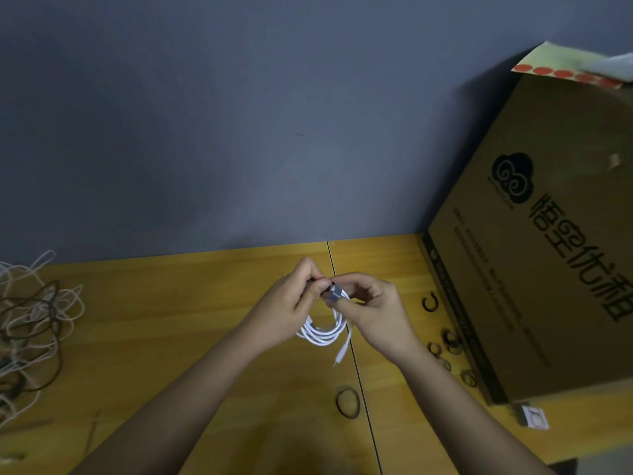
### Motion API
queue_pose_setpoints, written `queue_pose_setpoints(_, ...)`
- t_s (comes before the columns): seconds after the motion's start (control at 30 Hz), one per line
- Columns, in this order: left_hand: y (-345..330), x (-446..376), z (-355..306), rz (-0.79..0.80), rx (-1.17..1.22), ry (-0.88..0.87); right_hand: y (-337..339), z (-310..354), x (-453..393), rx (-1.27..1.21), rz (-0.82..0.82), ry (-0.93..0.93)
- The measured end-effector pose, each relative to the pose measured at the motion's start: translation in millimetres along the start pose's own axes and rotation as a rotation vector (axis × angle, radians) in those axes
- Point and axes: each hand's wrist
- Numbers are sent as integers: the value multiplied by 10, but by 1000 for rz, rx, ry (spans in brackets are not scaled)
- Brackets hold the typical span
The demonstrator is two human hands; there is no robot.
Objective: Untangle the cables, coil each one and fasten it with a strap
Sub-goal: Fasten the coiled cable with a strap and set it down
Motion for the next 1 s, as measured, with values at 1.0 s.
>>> queue_pose_setpoints(1.0, 56, 13, 113, 87, -231, -222, 161, -121, -121, -71, 81, -183)
Point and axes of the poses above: each hand's wrist, its own x-axis away from the middle knuckle, its own y-axis out of the back of the hand, z = x × y, and after that the axes turned 11 degrees about x, right-handed
